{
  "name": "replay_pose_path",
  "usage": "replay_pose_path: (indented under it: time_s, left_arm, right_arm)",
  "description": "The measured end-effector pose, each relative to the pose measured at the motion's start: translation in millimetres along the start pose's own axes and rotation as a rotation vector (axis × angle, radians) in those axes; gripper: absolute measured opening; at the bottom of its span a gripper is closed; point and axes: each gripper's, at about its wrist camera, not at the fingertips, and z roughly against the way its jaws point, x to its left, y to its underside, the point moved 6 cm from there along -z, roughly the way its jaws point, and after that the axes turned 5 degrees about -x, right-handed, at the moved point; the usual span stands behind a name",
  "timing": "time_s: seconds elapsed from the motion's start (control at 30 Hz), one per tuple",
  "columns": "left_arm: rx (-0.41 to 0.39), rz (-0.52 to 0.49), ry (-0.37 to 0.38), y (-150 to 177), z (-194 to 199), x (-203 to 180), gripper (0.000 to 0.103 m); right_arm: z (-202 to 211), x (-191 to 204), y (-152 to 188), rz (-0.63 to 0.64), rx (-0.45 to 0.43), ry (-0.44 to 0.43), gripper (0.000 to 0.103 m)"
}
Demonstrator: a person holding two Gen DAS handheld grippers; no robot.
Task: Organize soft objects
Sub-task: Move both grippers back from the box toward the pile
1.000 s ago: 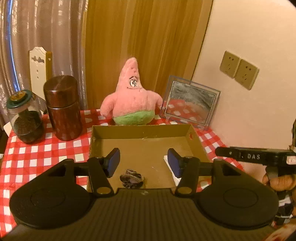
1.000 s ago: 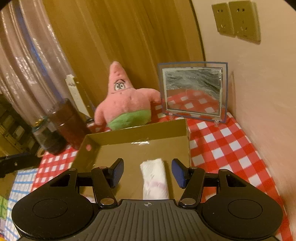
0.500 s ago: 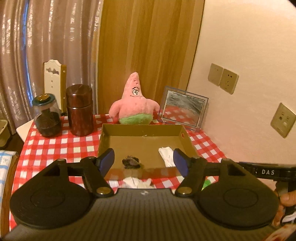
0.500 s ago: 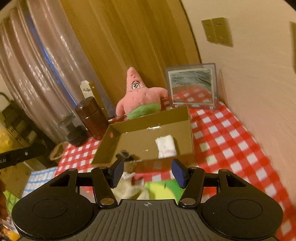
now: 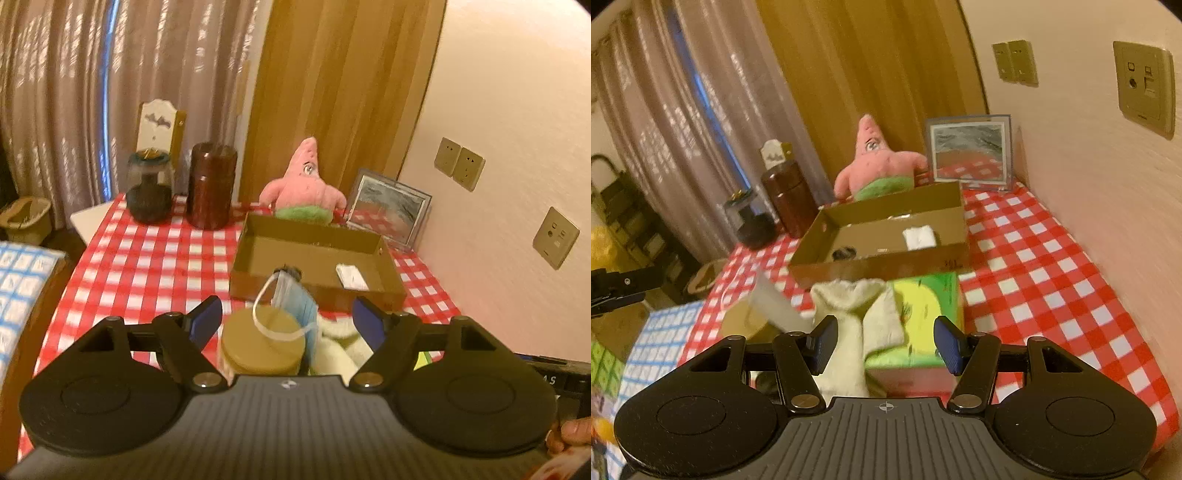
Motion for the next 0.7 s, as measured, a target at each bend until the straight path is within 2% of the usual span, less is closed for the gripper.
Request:
replay_pose_path:
  time_s: [0.1, 0.23, 0.5, 0.7]
  left_arm:
    - [0.011, 0.023, -0.007, 14.8, 11.5, 2.6, 0.075]
    - [0.029, -0.002, -0.028, 35.7, 21.5, 4.6, 0.075]
    - [0.109, 0.008, -0.037, 74.5, 18.4, 11.3, 0.075]
    - [0.154, 0.004, -0.032, 89.5, 9.6, 12.8, 0.075]
  right_arm:
    - [8.6, 7.6, 13.1, 0.051, 0.0, 0.006, 0.058]
    - [13.2, 11.8, 32.0, 0.078, 0.021, 0.005, 0.058]
    - [13.4, 7.6, 60.1, 0.076, 0.081, 0.015, 0.058]
    - [7.4, 8.3, 83.1, 0.099, 0.131, 0.022, 0.058]
